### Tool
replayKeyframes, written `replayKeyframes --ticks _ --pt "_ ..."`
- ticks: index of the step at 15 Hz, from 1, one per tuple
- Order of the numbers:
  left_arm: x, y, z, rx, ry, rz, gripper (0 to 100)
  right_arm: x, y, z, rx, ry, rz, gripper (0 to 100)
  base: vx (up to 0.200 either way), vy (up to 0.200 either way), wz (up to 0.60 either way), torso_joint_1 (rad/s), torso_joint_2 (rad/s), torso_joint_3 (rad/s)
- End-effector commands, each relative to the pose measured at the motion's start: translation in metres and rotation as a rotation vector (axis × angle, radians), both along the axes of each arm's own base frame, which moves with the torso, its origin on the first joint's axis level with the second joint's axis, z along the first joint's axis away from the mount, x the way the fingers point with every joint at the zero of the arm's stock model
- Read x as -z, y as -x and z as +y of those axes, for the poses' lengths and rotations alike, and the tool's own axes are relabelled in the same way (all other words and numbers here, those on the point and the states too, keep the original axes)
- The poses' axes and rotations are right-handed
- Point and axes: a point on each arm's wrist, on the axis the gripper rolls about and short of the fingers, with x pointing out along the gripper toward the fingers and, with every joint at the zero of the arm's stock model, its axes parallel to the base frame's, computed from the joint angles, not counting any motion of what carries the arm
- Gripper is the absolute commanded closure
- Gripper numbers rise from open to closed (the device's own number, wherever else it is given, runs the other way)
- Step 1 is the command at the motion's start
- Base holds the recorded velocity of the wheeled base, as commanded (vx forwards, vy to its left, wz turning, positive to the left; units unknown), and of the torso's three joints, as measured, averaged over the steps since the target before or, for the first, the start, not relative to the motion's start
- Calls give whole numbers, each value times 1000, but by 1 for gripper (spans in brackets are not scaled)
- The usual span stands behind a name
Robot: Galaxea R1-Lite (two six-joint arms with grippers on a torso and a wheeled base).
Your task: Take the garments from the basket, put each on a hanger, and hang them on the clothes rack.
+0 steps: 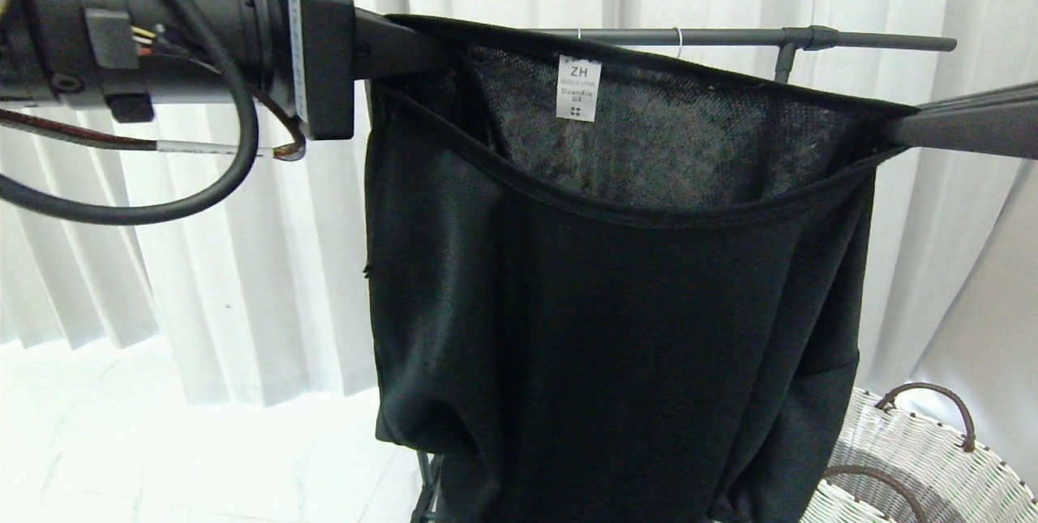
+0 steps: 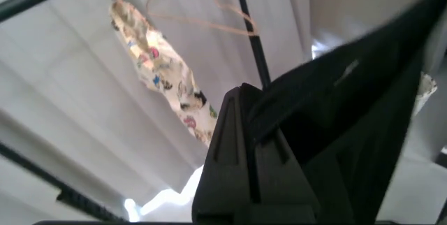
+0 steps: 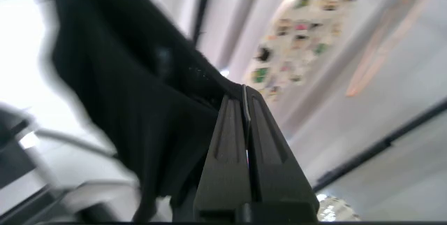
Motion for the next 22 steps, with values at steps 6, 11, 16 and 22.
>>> replayKeyframes --ticks 6,11,16,22 --pt "13 -28 -20 21 -17 54 100 9 23 26 -222 41 30 100 0 0 0 0 0 0" --pt "12 -27 -18 18 -16 52 100 10 22 28 -219 43 32 100 0 0 0 0 0 0" --pt "17 -4 2 1 -28 62 100 9 11 22 -97 46 13 100 0 0 0 0 0 0" --pt "24 68 24 130 -15 34 100 1 -49 57 44 -117 -125 100 0 0 0 0 0 0"
